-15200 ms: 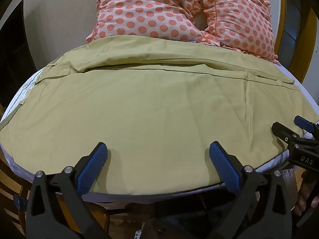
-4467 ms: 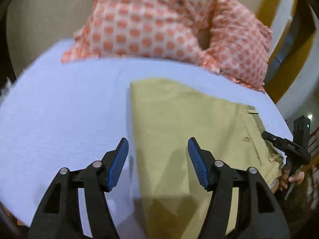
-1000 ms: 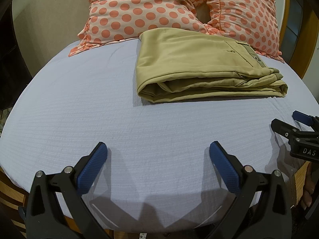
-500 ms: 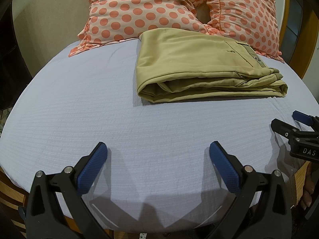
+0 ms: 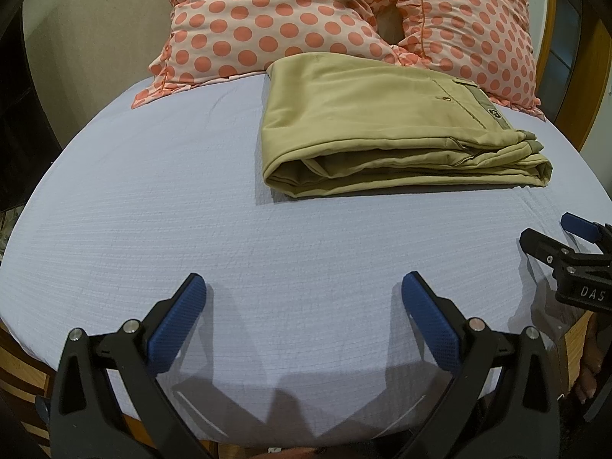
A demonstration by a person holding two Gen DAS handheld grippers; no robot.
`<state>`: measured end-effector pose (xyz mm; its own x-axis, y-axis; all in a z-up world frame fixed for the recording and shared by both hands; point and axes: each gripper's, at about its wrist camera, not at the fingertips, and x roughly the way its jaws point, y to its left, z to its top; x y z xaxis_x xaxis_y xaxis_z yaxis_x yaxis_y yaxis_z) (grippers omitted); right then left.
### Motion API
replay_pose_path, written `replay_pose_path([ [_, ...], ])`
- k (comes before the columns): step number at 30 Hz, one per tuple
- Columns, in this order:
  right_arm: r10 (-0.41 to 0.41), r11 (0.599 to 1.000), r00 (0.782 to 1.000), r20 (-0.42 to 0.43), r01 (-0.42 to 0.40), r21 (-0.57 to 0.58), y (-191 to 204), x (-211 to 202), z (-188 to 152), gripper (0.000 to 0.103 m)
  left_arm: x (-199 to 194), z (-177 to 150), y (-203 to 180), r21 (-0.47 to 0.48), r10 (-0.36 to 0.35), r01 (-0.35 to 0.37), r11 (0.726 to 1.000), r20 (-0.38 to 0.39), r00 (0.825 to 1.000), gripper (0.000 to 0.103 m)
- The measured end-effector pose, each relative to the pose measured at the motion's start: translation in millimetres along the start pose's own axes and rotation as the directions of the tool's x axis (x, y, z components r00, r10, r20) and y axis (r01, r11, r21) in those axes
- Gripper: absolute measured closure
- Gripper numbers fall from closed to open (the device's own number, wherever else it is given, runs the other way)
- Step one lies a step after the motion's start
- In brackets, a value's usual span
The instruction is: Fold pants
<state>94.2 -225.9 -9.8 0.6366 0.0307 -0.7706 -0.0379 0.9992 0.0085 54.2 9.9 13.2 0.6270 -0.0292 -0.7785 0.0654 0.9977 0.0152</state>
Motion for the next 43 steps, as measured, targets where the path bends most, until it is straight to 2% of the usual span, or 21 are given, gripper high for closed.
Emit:
replay_pose_path([
  [43,-0.003,1.000,1.000,0.003,0.003,0.004,0.8,0.7,1.0,0.001,3.1,-0.6,-0.4,-0.002,0.004,-0.004,1.000,-0.007,1.000,0.002],
])
